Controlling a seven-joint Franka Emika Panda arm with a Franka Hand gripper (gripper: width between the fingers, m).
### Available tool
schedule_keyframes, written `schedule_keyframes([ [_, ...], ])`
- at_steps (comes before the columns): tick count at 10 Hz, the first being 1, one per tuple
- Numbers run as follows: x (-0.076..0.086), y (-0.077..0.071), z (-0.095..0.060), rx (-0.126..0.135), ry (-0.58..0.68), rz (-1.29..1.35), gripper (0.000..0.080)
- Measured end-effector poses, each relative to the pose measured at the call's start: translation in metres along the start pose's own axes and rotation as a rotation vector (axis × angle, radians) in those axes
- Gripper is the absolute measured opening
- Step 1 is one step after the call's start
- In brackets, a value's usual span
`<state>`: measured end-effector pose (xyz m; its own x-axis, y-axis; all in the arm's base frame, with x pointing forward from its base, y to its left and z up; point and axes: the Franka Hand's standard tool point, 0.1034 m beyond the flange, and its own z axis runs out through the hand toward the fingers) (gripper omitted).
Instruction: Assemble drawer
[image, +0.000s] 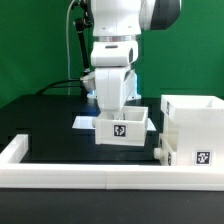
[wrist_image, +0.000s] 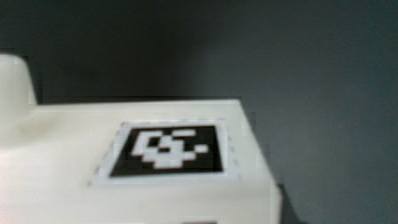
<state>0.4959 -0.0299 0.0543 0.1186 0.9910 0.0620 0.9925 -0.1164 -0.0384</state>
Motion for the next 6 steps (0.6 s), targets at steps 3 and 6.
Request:
schedule_keyframes([
  [3,0.001,0.006,-0.003,-0.01,-0.026,-0.179,0.0044],
  [6,0.004,0.013,-0.004,-0.014,-0.024,-0.184,0.0044],
])
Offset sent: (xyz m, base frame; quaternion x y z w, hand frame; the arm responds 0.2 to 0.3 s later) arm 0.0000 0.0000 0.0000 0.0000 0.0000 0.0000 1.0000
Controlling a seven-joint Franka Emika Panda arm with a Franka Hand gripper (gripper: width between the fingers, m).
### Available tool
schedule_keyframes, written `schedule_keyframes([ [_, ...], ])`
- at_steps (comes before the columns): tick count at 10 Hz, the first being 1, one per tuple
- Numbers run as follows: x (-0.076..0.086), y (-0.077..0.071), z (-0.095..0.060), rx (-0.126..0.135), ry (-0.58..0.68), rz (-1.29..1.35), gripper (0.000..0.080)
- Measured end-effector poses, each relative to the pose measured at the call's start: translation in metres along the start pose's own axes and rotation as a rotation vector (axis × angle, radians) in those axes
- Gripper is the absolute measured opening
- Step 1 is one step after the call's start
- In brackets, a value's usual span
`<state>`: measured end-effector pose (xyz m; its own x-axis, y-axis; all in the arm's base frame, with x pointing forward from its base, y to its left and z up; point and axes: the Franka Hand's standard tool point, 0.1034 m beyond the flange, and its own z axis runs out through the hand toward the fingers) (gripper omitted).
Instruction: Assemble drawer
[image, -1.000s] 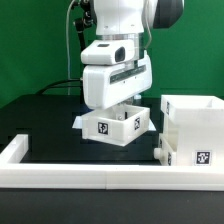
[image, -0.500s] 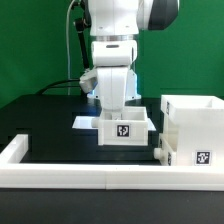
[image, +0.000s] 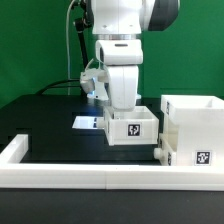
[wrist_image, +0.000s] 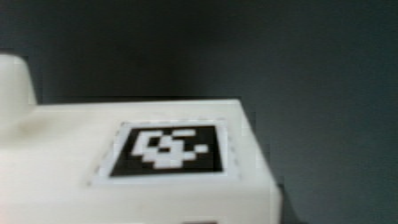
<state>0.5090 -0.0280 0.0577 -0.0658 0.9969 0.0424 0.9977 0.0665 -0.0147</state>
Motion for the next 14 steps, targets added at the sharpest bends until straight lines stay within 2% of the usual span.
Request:
schedule_keyframes([
  [2,0.003,0.012,-0.004,-0.021,-0.001,0.007,0.0044],
  [3,0.004,0.015,-0.005,-0.01,0.0,0.014,0.0044],
  [6,0.003,0.017,-0.002,-0.005,0.003,0.021,0.0044],
  [7,0.003,0.018,-0.002,-0.021,0.003,0.022,0.0044],
  [10,0.007,0.022,-0.001,-0.018,0.005,0.042,0.0044],
  [12,0.016,0.03,0.001,-0.022,0.009,0.078,0.0044],
  [14,0.021,0.031,0.002,-0.022,0.011,0.094,0.0044],
])
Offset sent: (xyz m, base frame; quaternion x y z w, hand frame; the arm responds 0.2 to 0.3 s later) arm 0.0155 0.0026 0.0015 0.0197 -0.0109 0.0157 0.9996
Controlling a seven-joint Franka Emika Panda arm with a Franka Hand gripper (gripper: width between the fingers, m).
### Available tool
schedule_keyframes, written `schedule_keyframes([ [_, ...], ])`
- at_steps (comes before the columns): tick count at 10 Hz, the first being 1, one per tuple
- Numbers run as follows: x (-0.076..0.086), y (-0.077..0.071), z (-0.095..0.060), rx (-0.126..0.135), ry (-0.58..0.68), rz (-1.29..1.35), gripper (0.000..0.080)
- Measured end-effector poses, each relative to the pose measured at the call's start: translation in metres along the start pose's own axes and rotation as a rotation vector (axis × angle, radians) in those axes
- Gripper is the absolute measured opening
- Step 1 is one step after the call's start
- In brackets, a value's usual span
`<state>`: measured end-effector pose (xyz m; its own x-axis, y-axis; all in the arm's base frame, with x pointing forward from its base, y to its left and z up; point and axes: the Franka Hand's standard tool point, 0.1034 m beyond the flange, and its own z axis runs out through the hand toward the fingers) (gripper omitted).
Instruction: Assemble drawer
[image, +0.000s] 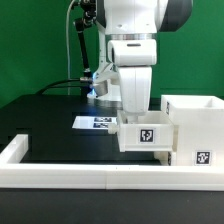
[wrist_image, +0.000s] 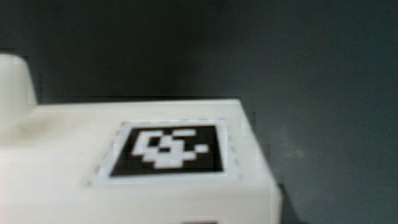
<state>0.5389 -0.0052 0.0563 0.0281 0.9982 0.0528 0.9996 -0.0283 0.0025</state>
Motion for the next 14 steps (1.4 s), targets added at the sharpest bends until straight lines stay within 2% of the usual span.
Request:
schedule_keyframes([
  [6,0.0018,-0.0072,0.0039,0.005,0.002,-0.002,0.0044],
  [14,0.0042,-0.0052,0.0035,0.004,0.003,0.011,0.0044],
])
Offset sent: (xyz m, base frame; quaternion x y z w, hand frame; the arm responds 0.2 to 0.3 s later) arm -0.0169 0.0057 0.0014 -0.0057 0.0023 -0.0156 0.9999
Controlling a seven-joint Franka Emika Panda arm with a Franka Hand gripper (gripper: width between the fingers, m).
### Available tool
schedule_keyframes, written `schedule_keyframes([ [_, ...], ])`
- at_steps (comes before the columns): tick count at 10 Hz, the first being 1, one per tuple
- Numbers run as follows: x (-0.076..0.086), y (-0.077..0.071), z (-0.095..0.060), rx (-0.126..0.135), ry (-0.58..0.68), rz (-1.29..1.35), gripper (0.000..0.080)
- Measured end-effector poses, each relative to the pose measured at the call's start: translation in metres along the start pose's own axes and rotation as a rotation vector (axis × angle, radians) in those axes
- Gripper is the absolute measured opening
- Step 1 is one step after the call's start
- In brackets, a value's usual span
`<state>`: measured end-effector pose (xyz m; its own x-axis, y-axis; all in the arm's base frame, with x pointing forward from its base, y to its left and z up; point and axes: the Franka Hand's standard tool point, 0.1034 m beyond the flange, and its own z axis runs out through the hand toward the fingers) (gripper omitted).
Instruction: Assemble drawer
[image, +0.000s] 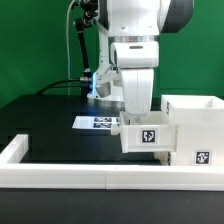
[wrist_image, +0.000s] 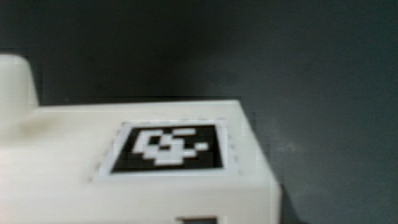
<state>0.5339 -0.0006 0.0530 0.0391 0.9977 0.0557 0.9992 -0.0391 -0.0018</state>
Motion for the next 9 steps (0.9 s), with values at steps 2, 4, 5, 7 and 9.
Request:
schedule_keyframes([
  [2,-0.0048,-0.0015,0.001,0.002,-0.001,-0.004,0.0044],
  [4,-0.0053,-0.0015,0.001,0.002,0.0,0.001,0.0044],
  [5,-0.0058,-0.0016,0.0012,0.002,0.0,-0.006,0.0044],
  [7,-0.0023,-0.0005,0.0006,0.0,-0.001,-0.019,0.0044],
  [9,0.0011,0.003,-0.0014,-0.001,-0.008,-0.029,0.0044],
])
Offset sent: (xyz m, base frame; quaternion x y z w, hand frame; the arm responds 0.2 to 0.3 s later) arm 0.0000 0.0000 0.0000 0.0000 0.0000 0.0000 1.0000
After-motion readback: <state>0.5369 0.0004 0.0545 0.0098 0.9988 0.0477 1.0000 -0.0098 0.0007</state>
